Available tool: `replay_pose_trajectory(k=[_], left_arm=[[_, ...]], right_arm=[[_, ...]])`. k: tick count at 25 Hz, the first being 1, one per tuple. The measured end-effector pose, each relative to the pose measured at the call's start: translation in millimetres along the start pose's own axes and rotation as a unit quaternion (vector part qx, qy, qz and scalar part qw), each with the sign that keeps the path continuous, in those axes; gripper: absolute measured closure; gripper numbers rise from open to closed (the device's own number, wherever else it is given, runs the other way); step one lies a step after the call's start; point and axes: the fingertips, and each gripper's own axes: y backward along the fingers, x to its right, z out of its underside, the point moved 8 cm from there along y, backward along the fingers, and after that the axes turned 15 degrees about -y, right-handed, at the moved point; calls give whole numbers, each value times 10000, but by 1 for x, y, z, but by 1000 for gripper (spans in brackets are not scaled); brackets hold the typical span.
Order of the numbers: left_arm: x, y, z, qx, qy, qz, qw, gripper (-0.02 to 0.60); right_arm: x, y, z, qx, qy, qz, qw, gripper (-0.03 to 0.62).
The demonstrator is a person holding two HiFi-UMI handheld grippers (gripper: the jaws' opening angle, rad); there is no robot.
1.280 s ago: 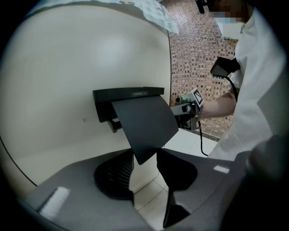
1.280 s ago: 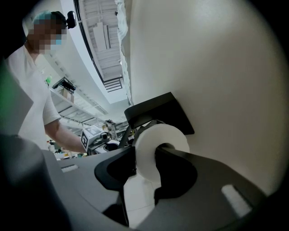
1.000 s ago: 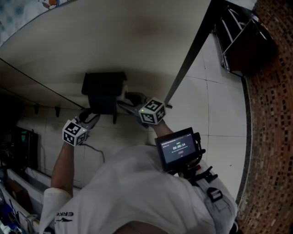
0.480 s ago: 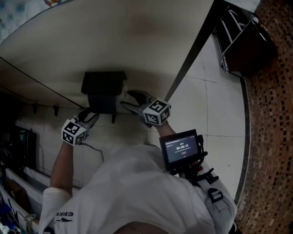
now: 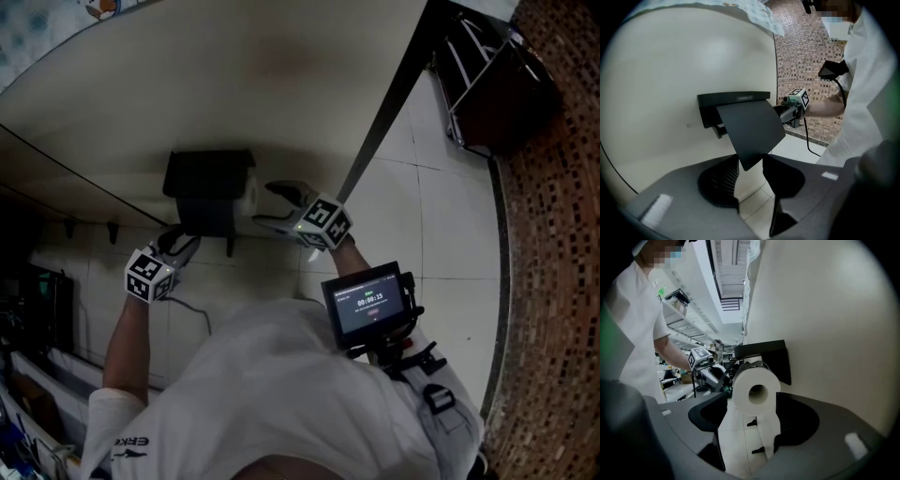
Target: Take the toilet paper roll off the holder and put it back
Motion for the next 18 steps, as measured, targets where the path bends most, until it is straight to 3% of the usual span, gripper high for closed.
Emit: replay_pose_trajectory(k=[9, 18], left_arm=[[1, 1, 1, -24, 2, -24, 10000, 422], [-13, -5, 20, -10, 69, -4, 10000, 422]], right_arm=[[-4, -18, -12, -539, 655, -28, 9964, 267], [-4, -56, -13, -660, 772, -156, 9947, 280]])
